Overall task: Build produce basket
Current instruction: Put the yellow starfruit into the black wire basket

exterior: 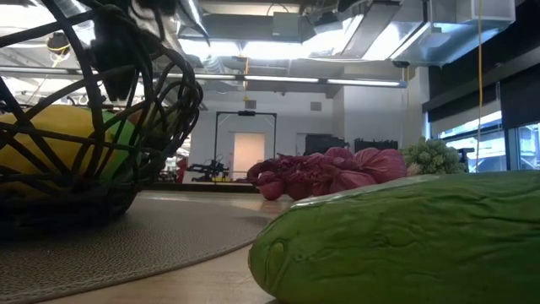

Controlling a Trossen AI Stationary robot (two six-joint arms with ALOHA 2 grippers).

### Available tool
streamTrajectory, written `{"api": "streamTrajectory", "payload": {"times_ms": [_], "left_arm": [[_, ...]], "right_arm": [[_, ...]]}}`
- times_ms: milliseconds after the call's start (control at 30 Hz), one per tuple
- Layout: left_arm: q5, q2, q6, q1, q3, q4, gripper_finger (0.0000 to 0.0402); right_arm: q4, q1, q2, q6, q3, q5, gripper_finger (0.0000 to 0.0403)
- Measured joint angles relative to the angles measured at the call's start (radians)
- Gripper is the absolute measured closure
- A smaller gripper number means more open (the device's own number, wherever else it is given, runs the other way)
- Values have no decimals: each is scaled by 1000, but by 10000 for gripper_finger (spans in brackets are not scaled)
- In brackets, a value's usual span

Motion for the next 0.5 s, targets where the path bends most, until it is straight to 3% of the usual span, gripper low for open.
{"api": "streamTrajectory", "payload": {"times_ms": [233,500], "left_arm": [[97,171,253,145,0,6,269],[169,357,527,210,-1,49,269]], "right_arm": [[0,0,0,-44,0,-42,244],[0,0,0,-50,0,-53,244]]}}
